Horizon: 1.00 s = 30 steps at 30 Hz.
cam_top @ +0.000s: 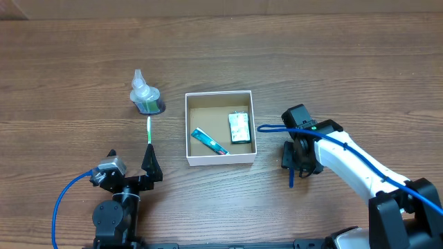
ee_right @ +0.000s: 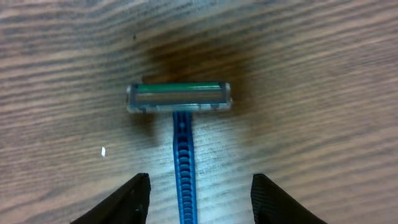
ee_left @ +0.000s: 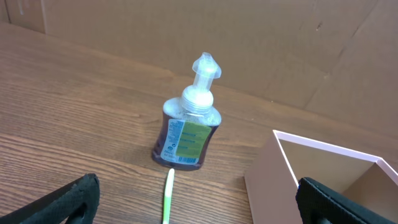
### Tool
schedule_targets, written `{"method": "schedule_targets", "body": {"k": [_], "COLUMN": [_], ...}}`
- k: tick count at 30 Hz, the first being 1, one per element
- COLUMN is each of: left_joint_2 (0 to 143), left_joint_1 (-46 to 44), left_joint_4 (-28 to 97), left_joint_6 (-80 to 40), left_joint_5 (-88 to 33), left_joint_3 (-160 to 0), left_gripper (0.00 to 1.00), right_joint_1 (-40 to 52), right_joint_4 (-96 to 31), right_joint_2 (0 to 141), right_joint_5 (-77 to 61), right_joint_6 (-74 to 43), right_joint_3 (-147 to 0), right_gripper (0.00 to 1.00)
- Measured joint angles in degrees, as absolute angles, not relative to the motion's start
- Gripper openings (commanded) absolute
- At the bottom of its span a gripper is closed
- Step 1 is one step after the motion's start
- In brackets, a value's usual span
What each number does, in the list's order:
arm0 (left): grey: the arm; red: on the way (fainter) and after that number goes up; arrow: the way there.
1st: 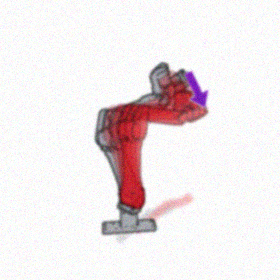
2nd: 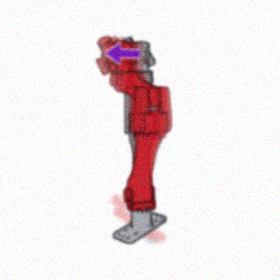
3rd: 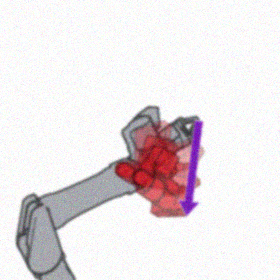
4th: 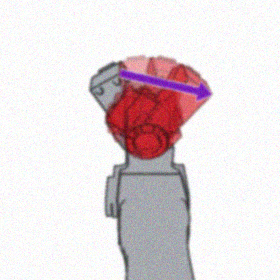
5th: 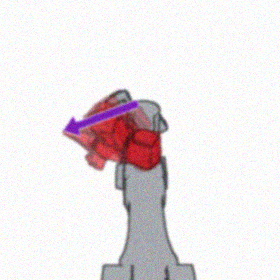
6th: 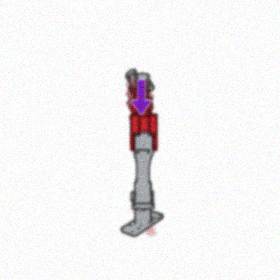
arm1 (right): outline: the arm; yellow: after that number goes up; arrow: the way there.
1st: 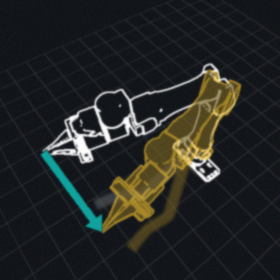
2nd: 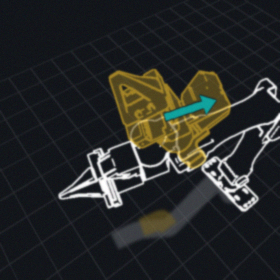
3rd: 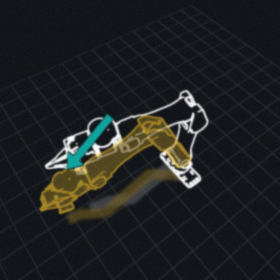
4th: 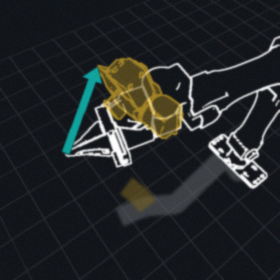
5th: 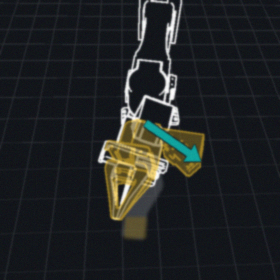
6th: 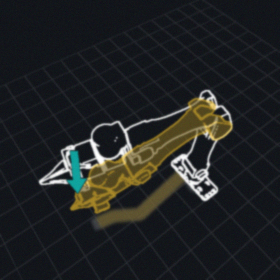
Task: Pack container
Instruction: 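Lower the right gripper onto the blue razor and grasp it, then carry the razor into the box and release it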
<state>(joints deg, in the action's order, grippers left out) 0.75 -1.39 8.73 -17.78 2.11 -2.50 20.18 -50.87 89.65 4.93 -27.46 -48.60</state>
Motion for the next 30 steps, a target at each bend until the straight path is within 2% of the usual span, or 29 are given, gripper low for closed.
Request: {"method": "schedule_targets", "body": {"k": [5, 9, 11, 14, 17, 19, 25, 30], "left_joint_2": [0.75, 0.75, 0.75, 0.75, 0.75, 0.75, 0.75, 0.75], "left_joint_1": [-1.39, -1.39, -1.39, -1.39, -1.39, -1.39, -1.39, -1.39], "left_joint_4": [8.73, 8.71, 8.73, 8.73, 8.71, 8.71, 8.71, 8.71], "left_joint_6": [-17.78, -17.78, -17.78, -17.78, -17.78, -17.76, -17.78, -17.78], "left_joint_5": [2.11, 2.11, 2.11, 2.09, 2.11, 2.11, 2.09, 2.11], "left_joint_3": [-2.5, -2.5, -2.5, -2.5, -2.5, -2.5, -2.5, -2.5], "left_gripper": [1.0, 1.0, 1.0, 1.0, 1.0, 1.0, 1.0, 1.0], "right_joint_1": [20.18, 20.18, 20.18, 20.18, 20.18, 20.18, 20.18, 20.18], "right_joint_4": [-44.01, -43.53, -43.48, -43.51, -43.55, -43.55, -44.84, -56.6], "right_joint_2": [89.65, 89.62, 89.62, 89.62, 89.62, 89.62, 89.62, 89.76], "right_joint_5": [4.78, 4.89, 4.91, 4.89, 4.95, 4.73, 4.56, 4.25], "right_joint_6": [-28.14, -28.49, -28.53, -28.69, -28.93, -28.93, -28.91, -28.88], "right_joint_3": [-43.9, -43.66, -43.66, -43.64, -43.64, -43.64, -44.01, -54.37], "right_gripper": [0.53, 0.42, 0.31, 0.24, 0.09, 0.05, 0.04, 0.04]}}
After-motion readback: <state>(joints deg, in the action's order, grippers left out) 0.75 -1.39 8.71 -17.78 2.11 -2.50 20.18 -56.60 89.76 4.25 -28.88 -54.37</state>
